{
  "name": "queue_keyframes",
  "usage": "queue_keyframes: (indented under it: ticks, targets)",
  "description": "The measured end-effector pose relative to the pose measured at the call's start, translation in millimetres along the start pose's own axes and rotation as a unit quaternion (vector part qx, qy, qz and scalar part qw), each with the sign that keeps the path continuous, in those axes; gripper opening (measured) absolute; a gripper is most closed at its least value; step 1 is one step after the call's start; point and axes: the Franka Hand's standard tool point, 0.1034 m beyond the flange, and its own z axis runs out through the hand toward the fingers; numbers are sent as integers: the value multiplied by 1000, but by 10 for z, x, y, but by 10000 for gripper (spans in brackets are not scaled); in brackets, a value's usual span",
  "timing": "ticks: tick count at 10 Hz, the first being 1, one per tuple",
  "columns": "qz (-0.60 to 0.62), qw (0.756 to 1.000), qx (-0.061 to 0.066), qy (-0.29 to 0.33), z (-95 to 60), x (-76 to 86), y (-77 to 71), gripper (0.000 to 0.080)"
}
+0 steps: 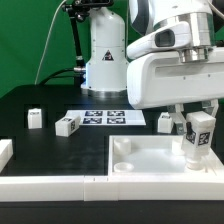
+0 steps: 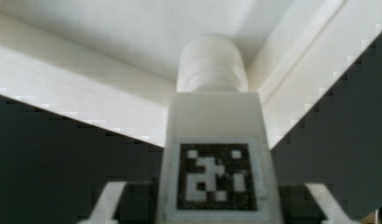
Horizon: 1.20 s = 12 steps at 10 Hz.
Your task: Assemble one leg
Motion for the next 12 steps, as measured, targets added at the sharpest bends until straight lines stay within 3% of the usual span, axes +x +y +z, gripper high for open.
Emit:
queue_keyframes:
  ticks: [10, 12]
  targets:
    - [-1, 1000, -2, 13, 130, -68, -43, 292]
    - [-1, 1000, -2, 14, 128, -63, -42, 521]
